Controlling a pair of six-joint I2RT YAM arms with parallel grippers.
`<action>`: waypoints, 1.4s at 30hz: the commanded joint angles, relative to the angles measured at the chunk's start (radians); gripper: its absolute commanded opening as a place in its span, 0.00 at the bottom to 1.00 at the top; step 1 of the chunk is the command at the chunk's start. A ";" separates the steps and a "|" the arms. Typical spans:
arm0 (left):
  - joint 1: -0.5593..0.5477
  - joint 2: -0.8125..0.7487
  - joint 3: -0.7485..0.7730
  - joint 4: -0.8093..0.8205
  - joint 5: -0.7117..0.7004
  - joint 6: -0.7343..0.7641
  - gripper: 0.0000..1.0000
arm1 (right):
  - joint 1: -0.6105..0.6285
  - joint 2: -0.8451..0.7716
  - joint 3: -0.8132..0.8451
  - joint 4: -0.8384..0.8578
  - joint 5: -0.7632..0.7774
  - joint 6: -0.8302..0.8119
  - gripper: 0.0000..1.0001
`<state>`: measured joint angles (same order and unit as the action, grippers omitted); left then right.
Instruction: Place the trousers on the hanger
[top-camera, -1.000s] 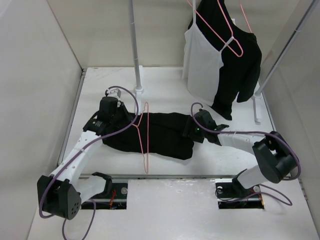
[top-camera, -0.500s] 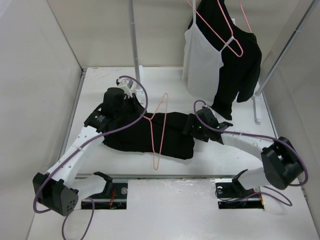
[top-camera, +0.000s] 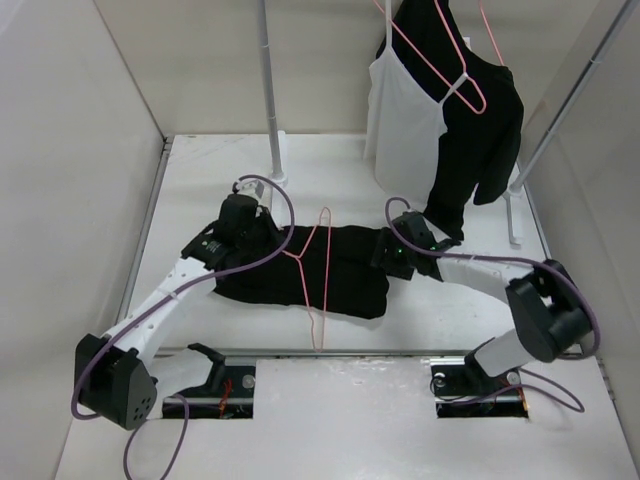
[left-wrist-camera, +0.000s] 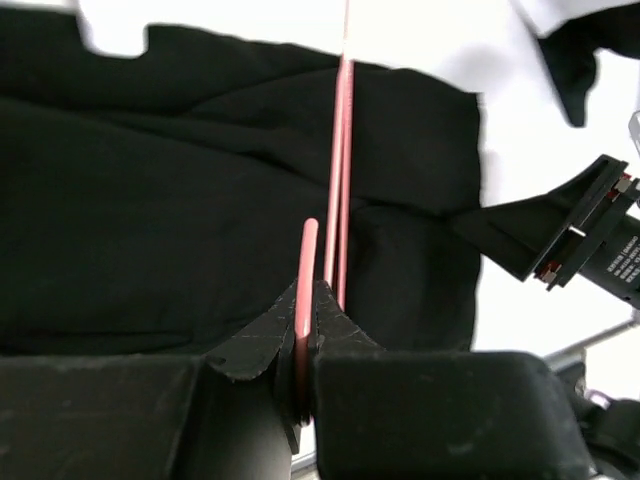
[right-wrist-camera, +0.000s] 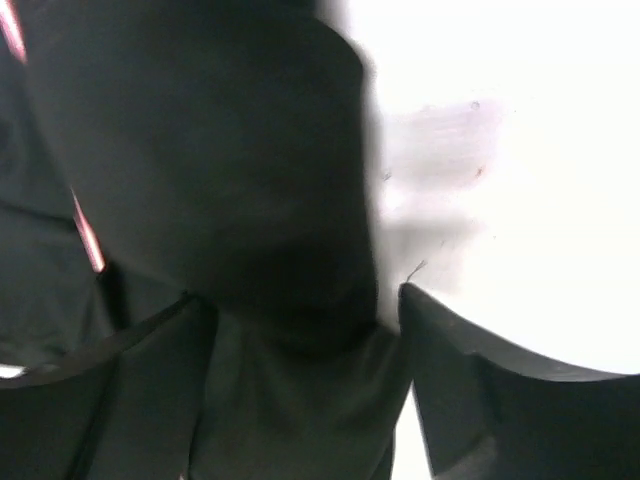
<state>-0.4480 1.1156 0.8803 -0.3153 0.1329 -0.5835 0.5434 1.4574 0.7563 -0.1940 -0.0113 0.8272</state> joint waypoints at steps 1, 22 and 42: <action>-0.003 -0.008 -0.030 0.068 -0.059 -0.013 0.00 | -0.008 0.087 0.031 0.103 -0.078 -0.028 0.68; -0.003 -0.019 -0.064 0.059 -0.110 0.106 0.00 | 0.303 0.237 0.376 0.264 -0.216 -0.088 0.00; -0.003 -0.016 -0.037 0.018 -0.156 0.122 0.00 | 0.354 0.516 0.446 0.358 -0.320 -0.056 0.60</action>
<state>-0.4416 1.1004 0.8242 -0.2623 -0.0120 -0.4850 0.8772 1.9896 1.1717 0.1574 -0.2958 0.7872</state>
